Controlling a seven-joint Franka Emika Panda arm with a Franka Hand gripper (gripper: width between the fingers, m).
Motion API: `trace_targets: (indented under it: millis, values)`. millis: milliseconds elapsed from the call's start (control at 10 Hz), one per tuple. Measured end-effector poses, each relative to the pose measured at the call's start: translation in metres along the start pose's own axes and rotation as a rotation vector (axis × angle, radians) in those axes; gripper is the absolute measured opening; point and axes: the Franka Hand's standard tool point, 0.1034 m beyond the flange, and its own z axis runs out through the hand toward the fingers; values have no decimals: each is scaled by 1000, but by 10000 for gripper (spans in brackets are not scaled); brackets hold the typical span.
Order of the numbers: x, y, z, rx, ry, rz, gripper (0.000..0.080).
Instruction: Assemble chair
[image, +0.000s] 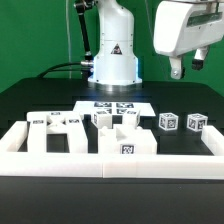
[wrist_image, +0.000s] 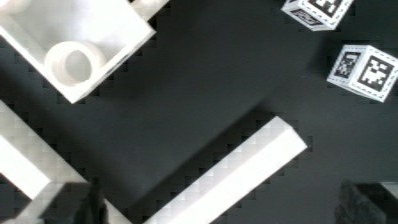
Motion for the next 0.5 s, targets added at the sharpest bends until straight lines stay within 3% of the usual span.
trace_targets:
  millis: [500]
  values:
    - [0, 0, 1, 0, 0, -1, 650]
